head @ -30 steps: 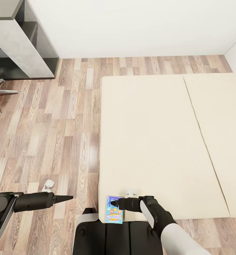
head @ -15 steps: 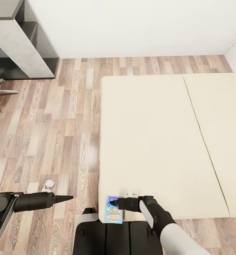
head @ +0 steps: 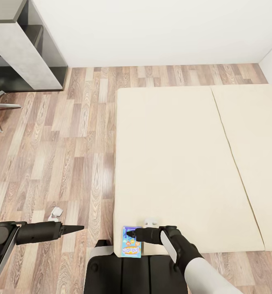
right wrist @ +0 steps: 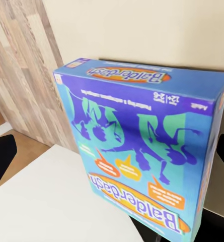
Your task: Put all the toys in the child's room - the three board games (two on the bed and one on the table), the two jigsaw puzzles on the table, and the tennis ball on the table - inside the toy box on the table in the child's room.
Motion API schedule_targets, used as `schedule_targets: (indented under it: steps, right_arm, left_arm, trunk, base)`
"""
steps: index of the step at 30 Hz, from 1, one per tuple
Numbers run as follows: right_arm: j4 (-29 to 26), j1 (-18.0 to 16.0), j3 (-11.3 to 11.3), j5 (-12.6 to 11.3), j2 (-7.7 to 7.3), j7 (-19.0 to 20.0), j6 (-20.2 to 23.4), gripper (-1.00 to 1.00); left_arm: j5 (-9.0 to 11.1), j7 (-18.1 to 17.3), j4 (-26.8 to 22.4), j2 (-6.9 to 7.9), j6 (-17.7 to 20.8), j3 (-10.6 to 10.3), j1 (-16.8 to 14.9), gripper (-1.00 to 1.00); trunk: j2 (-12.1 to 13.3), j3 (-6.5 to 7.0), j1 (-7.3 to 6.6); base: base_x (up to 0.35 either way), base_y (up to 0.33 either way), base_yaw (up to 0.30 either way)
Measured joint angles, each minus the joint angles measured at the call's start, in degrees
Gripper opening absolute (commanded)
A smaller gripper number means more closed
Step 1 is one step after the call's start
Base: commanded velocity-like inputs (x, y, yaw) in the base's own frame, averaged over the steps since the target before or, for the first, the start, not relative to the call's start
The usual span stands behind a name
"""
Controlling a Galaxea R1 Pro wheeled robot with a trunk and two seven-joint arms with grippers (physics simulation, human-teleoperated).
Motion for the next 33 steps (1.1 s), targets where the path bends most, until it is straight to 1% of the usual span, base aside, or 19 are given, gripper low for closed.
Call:
schedule_targets:
  steps: [33]
  right_arm:
    - [0.0, 0.0, 0.0, -0.1, 0.00, 0.0, -0.3, 1.00]
  left_arm:
    - [0.0, 0.0, 0.0, 0.00, 0.0, 0.0, 0.0, 1.00]
  trunk:
    - [0.0, 0.00, 0.00]
  base:
    - [0.000, 0.000, 0.000]
